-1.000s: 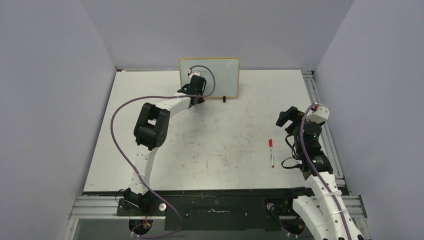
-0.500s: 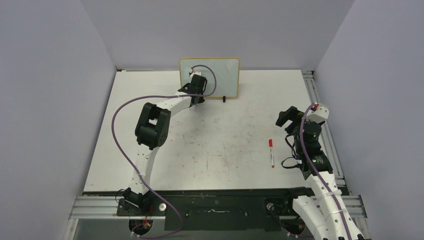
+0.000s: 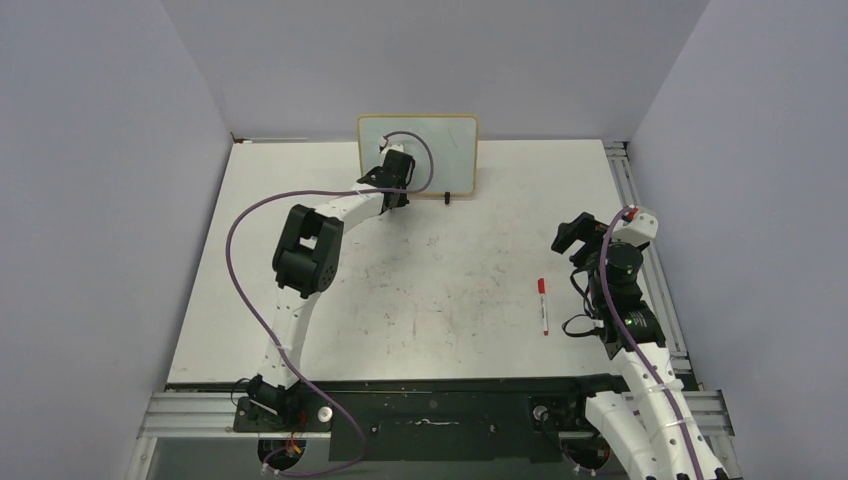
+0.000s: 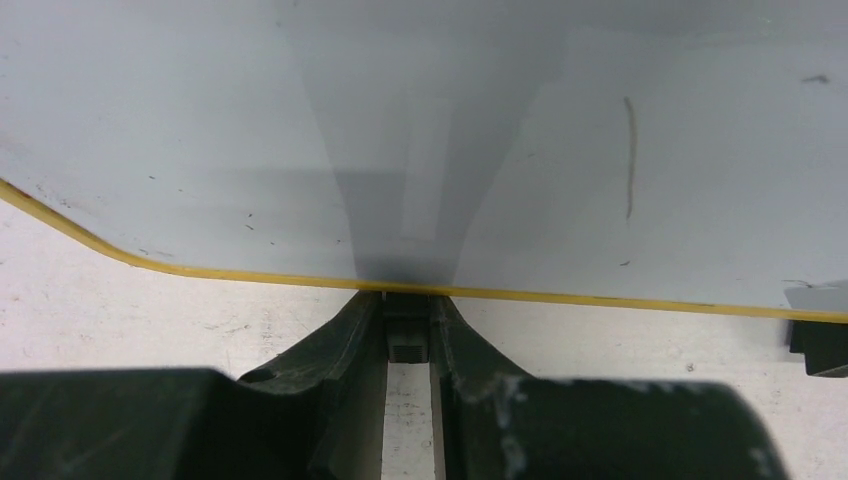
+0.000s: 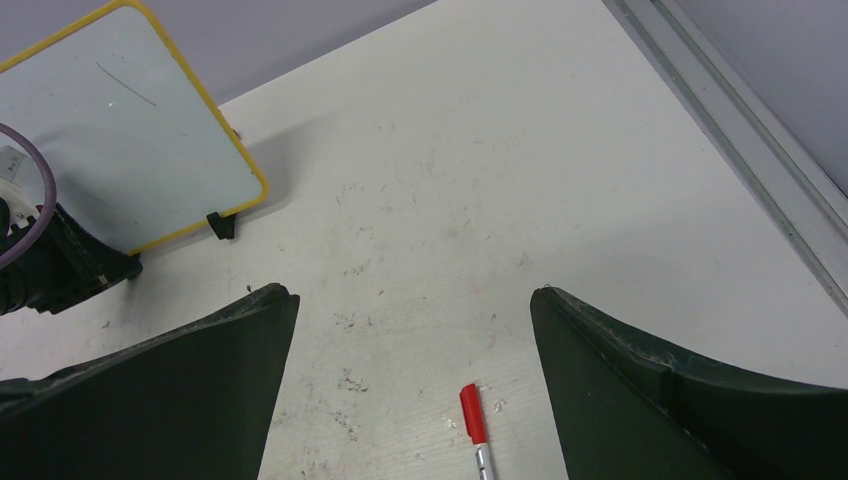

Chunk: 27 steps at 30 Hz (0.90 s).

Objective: Write a sentence on the whiteboard
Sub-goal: Move the whiteboard to the center of the board.

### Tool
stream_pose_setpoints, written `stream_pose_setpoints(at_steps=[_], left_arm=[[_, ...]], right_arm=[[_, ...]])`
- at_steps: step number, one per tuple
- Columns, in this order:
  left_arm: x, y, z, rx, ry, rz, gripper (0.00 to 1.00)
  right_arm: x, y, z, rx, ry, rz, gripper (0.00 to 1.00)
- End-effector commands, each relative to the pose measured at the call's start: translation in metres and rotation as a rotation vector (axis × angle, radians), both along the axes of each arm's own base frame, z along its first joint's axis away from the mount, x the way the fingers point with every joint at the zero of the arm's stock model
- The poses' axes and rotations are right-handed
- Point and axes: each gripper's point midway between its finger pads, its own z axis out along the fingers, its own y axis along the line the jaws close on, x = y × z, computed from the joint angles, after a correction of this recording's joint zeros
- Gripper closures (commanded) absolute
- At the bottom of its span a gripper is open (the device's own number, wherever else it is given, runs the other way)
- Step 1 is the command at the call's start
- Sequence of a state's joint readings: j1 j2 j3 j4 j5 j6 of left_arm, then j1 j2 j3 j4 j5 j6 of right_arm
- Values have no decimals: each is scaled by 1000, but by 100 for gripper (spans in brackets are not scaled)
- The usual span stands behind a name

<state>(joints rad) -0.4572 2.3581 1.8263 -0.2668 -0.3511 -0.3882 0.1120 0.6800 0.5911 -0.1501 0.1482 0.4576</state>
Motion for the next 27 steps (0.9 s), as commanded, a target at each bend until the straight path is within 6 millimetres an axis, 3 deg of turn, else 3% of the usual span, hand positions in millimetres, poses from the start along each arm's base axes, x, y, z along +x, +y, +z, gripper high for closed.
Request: stream_pose_setpoints(at_steps=[1, 11, 27], left_arm=[[14, 3, 21, -14, -70, 32, 100], [-2, 8, 26, 11, -95, 43, 100], [-62, 27, 33, -4, -131, 108, 100]], right_arm=[[5, 2, 16, 9, -59, 11, 10], [4, 4, 17, 19, -62, 19, 10], [-1, 10, 20, 53, -65, 40, 10]])
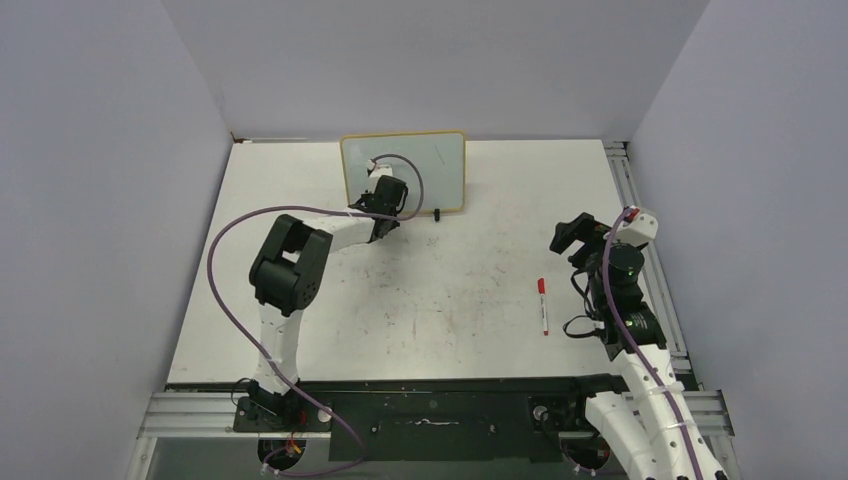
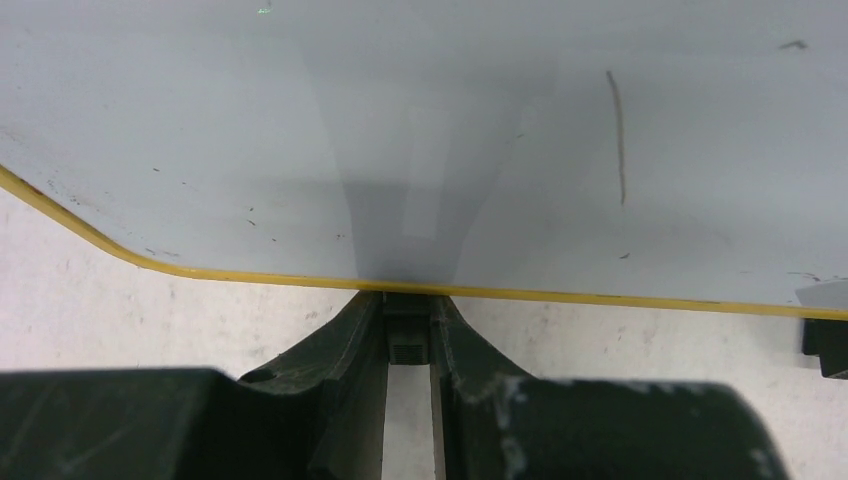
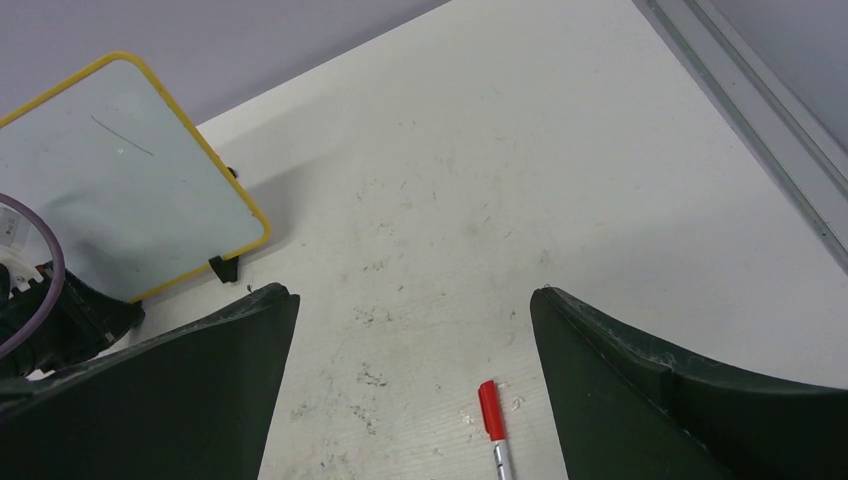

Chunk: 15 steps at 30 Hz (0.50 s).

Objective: Write a sentence on the whiteboard
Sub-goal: Move the whiteboard to the center of the board.

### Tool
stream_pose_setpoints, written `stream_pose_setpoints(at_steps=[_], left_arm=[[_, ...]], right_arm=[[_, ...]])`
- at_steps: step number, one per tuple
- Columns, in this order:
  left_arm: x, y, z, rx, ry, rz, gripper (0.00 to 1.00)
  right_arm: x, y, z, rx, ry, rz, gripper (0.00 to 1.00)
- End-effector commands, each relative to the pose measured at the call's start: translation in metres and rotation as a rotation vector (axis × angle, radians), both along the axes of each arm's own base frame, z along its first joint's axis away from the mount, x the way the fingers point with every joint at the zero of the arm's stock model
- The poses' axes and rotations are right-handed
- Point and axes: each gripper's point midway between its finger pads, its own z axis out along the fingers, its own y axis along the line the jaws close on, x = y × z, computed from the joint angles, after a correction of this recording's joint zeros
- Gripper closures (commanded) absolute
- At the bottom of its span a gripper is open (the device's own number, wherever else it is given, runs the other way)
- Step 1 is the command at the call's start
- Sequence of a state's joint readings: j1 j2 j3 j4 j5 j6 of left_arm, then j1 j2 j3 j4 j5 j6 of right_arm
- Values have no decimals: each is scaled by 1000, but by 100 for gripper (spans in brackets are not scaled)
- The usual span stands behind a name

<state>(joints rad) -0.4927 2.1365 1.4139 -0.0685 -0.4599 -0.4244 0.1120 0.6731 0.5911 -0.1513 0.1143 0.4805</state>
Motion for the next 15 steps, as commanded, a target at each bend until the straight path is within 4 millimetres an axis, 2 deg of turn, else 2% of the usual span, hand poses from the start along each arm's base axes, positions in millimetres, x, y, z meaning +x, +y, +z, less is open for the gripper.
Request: stream_pose_setpoints(at_steps=[1, 5, 15], left_arm=[[-11, 4, 33, -37, -84, 47, 100], [-30, 9, 31, -37, -73, 56, 100], [-83, 4, 26, -49, -49, 43, 100]], right_arm=[[-1, 3, 18, 24, -57, 12, 10], [-4, 3, 21, 29, -62, 14, 10], [-15, 9, 19, 52, -34, 41, 10]])
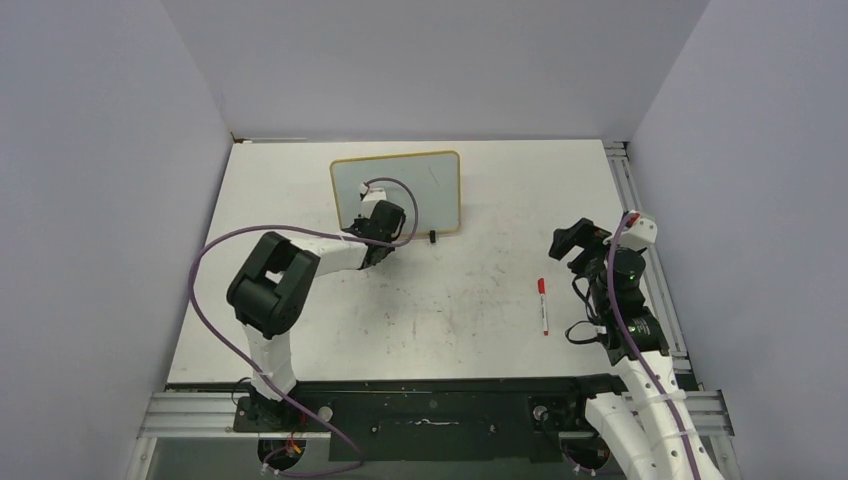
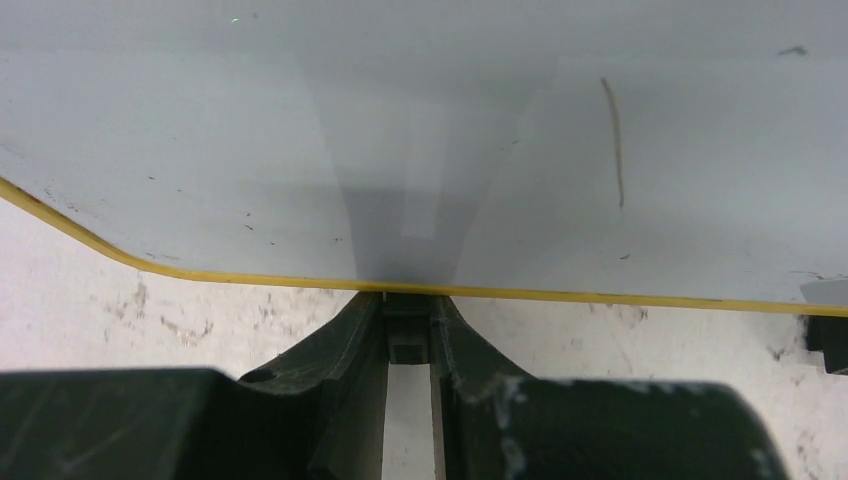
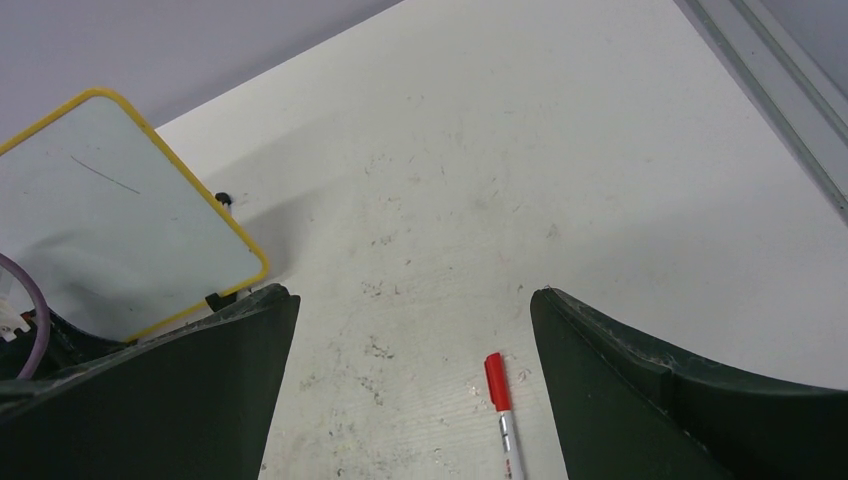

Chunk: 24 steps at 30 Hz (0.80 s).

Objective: Write a sentence on the whiteboard
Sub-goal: Move the whiteboard to the center of the board.

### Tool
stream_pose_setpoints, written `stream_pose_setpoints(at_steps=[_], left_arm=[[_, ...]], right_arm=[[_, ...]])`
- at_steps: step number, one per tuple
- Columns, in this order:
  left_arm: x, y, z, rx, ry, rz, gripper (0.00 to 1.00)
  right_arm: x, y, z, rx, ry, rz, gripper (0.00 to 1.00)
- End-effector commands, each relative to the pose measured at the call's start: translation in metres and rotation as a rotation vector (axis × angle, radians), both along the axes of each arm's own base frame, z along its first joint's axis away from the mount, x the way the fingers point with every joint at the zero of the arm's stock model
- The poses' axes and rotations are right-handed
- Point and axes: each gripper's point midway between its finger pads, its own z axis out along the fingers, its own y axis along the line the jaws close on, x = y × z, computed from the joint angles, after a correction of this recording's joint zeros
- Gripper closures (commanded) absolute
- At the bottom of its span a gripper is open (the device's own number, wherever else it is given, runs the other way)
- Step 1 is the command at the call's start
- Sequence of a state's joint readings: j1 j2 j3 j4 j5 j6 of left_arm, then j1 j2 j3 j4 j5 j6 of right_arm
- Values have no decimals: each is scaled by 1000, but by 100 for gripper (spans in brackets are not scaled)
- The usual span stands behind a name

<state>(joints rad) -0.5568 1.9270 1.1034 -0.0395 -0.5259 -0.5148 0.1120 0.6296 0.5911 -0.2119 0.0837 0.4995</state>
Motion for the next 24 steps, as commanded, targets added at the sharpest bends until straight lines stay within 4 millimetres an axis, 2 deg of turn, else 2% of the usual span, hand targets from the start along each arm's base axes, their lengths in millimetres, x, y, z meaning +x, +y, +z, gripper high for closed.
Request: stream_pose_setpoints(at_steps=[1, 10, 19, 24], left_arm=[[-12, -14, 31, -60, -80, 2, 100], [-61, -35, 23, -92, -57, -3, 100], [-102, -58, 20, -103, -32, -44, 100], [-127, -64, 15, -95, 2, -51, 100]], right_arm=[[-6, 4, 21, 30, -50, 15, 10], [-13, 8, 20, 57, -33, 36, 10], [-20, 11, 19, 70, -26, 47, 10], [-22, 11, 17, 76, -19, 45, 10]])
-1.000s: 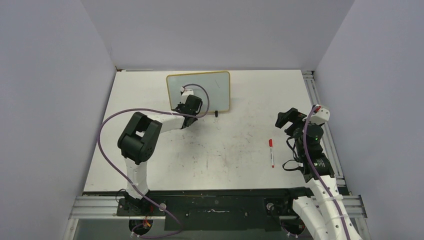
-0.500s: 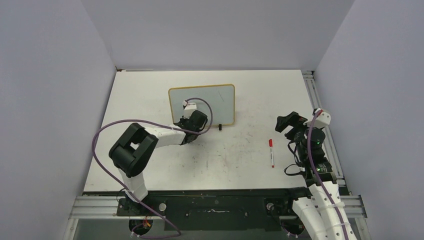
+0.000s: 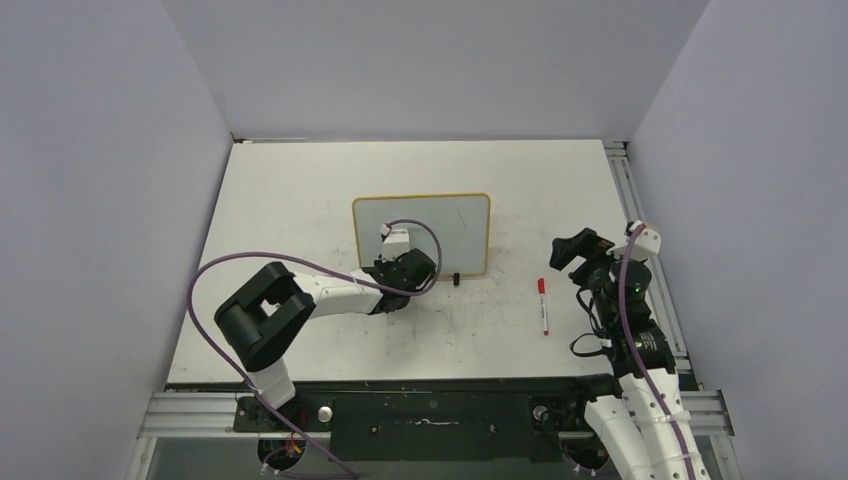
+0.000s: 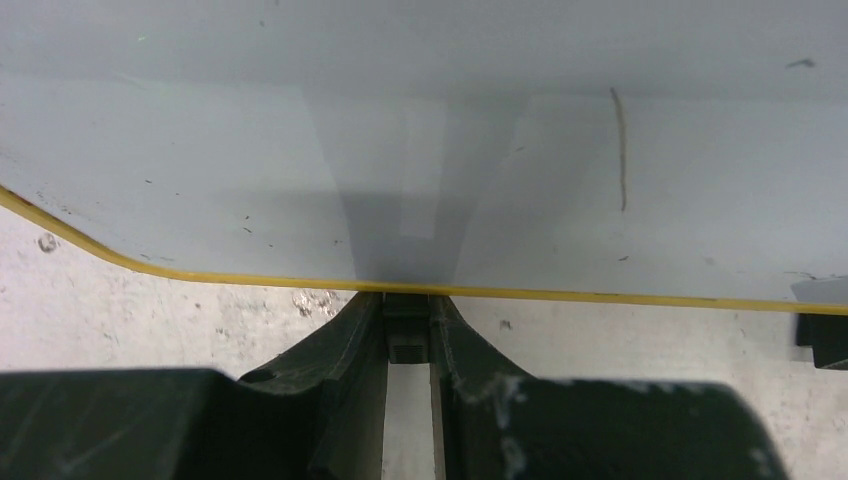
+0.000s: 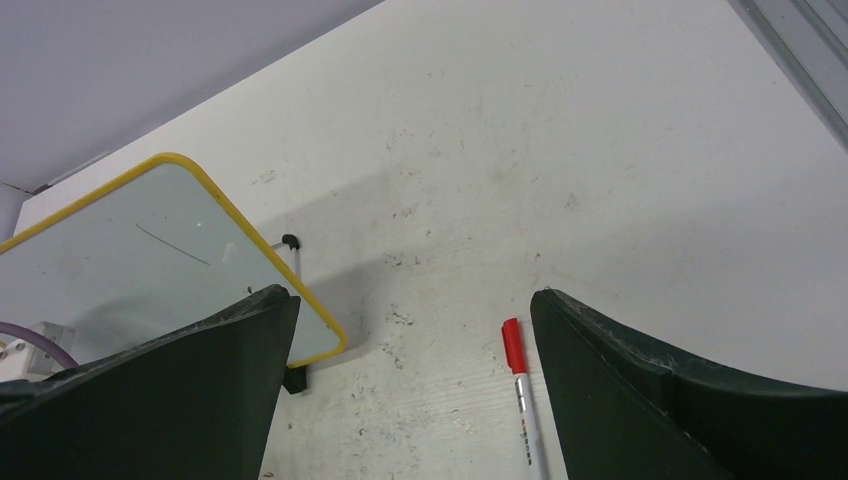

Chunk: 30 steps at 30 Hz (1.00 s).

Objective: Write a sentence on the whiteboard
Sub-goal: Move the whiteboard to the center of the board.

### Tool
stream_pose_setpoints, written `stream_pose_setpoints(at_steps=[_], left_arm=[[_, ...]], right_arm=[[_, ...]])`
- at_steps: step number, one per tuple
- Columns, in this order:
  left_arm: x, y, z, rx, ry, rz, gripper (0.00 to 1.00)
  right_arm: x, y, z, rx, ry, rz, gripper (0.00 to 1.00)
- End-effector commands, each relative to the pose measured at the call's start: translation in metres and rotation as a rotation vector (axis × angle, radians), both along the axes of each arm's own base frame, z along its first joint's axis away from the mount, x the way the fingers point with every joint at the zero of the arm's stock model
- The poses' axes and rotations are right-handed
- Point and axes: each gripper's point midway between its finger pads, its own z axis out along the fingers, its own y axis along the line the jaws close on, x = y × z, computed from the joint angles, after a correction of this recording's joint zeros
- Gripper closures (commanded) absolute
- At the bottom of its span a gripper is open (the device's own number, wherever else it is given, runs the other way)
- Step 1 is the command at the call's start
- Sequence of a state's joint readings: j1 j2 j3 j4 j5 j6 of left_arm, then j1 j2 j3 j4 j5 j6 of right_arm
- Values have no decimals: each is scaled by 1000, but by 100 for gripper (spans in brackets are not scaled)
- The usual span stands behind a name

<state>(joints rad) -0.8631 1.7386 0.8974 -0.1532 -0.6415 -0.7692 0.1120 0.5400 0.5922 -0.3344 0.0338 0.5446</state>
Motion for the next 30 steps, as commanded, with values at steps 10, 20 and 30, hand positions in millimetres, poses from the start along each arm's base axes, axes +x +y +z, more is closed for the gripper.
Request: stream_pose_setpoints(at_steps=[10, 20, 30], left_arm=[[-43, -30, 12, -70, 9, 9, 100], [-67, -36, 11, -55, 30, 12, 100], [-89, -37, 10, -41, 41, 9, 97]], right_arm=[[3, 6, 14, 47, -34, 15, 10], [-1, 6, 14, 57, -29, 12, 10], [-5, 11, 15, 69, -25, 37, 10]])
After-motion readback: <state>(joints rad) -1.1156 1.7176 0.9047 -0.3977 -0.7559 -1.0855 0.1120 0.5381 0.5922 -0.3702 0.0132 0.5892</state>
